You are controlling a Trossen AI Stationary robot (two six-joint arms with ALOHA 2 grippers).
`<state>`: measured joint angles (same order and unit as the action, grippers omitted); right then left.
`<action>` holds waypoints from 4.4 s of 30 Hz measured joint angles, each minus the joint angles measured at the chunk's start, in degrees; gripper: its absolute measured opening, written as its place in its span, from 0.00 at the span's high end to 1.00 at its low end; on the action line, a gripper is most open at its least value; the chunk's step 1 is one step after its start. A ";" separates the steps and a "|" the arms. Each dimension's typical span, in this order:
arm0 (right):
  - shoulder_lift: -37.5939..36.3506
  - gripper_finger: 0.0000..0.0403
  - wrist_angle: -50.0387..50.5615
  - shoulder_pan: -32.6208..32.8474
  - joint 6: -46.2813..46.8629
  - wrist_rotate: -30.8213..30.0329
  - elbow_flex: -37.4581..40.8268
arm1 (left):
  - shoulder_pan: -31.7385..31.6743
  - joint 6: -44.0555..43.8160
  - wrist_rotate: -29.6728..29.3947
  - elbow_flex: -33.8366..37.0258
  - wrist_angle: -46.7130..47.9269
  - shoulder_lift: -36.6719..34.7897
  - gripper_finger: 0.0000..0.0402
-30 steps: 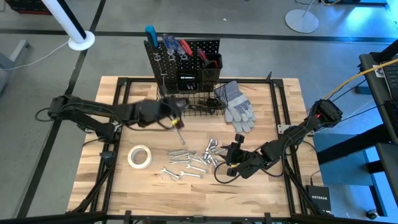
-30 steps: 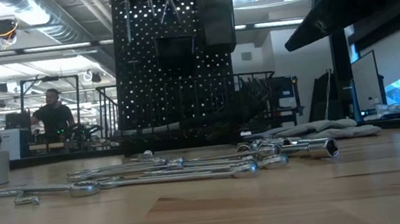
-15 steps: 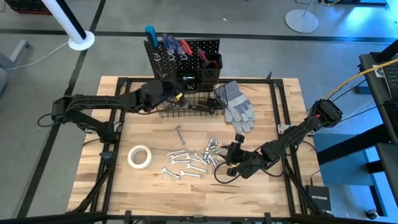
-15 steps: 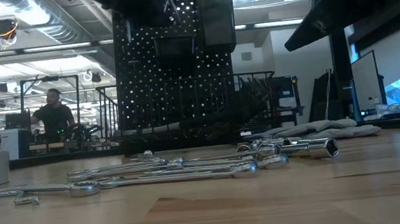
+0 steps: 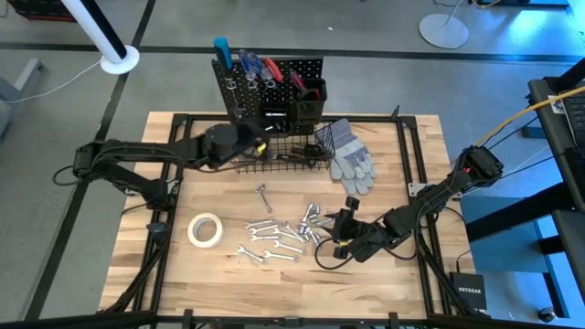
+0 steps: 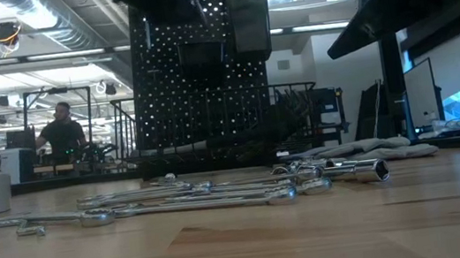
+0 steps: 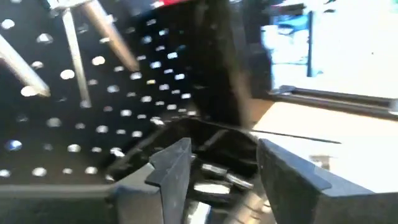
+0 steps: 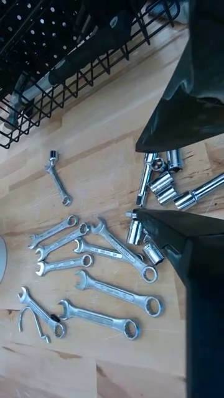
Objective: Hang tools onto peg board
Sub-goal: Put the extension bar into the left black bin on the peg board
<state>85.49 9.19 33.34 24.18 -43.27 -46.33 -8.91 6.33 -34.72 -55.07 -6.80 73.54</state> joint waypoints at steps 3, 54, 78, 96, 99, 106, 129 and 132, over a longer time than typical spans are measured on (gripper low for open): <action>0.00 0.59 -0.01 0.02 0.02 0.41 0.00 | 4.44 -0.74 1.15 0.00 4.79 -1.71 0.55; 1.92 0.59 -24.35 -14.62 -9.70 26.28 18.77 | 37.24 -30.18 -1.14 27.54 -7.35 1.63 0.55; 10.08 0.89 -29.06 -19.15 -9.86 34.74 18.58 | 37.24 -29.55 -1.11 27.52 -7.18 1.63 0.55; 2.82 0.88 -22.48 -16.36 -12.95 27.00 14.72 | 37.35 -30.34 -1.11 27.52 -7.05 1.63 0.55; 1.07 0.88 -20.64 -15.29 -13.36 23.39 12.57 | 37.35 -30.36 -1.09 27.51 -7.07 1.63 0.55; 0.30 0.88 -21.82 -15.45 -18.46 17.37 4.64 | 37.35 -30.36 -1.09 27.50 -7.11 1.63 0.55; 15.75 0.85 -33.62 -33.23 -40.54 10.62 -30.76 | 37.31 -29.99 -1.09 27.50 -7.15 1.63 0.55; 17.48 0.85 -33.37 -36.00 -40.54 10.62 -32.64 | 37.31 -29.99 -1.09 27.50 -7.11 1.63 0.55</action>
<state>102.98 -24.18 -2.66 -16.36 -32.64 -78.97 28.40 -23.66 -35.81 -27.57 -13.91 75.18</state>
